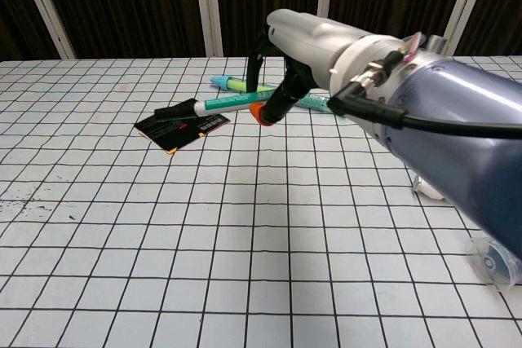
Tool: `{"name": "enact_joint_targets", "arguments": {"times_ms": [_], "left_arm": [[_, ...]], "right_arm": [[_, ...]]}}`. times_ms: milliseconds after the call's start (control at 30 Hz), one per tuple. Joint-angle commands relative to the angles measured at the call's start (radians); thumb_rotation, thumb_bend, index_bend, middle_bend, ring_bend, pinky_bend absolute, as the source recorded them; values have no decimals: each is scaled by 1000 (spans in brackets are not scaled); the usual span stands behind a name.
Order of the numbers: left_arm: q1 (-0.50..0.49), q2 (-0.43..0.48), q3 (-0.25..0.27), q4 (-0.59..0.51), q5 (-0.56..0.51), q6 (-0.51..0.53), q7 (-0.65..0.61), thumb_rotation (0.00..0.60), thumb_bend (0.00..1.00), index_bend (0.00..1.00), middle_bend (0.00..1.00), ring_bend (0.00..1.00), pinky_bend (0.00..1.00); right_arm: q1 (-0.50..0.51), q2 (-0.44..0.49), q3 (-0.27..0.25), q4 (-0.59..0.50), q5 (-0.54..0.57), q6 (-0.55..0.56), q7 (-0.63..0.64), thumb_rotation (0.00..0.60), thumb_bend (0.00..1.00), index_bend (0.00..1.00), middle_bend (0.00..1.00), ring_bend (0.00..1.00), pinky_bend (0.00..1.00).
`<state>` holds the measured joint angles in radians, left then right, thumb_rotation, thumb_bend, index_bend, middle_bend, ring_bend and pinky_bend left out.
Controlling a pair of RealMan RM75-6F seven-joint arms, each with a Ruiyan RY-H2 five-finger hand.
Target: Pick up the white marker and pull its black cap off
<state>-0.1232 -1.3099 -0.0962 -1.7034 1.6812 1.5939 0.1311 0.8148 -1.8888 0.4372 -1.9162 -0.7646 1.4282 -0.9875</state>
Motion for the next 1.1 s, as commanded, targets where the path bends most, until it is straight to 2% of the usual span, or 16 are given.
{"name": "enact_joint_targets", "arguments": {"times_ms": [33, 300, 667, 1100], "left_arm": [[-14, -22, -2, 4, 1, -14, 9, 600, 473, 210, 157, 0, 38], [-41, -100, -11, 63, -10, -24, -10, 600, 471, 277, 231, 0, 64], [-69, -194, -27, 166, 9, 15, -82, 600, 471, 355, 294, 32, 82], [-112, -285, -37, 232, 1, 0, -87, 600, 456, 369, 307, 34, 82]], "right_arm": [[27, -24, 16, 4, 12, 13, -15, 600, 418, 683, 34, 78, 0], [79, -60, 43, 10, 37, 34, -31, 600, 419, 684, 34, 78, 0], [108, -64, 51, 15, 50, 43, -12, 600, 419, 684, 34, 78, 0], [129, -56, 55, -4, 54, 56, 4, 600, 419, 683, 34, 78, 0]]}}
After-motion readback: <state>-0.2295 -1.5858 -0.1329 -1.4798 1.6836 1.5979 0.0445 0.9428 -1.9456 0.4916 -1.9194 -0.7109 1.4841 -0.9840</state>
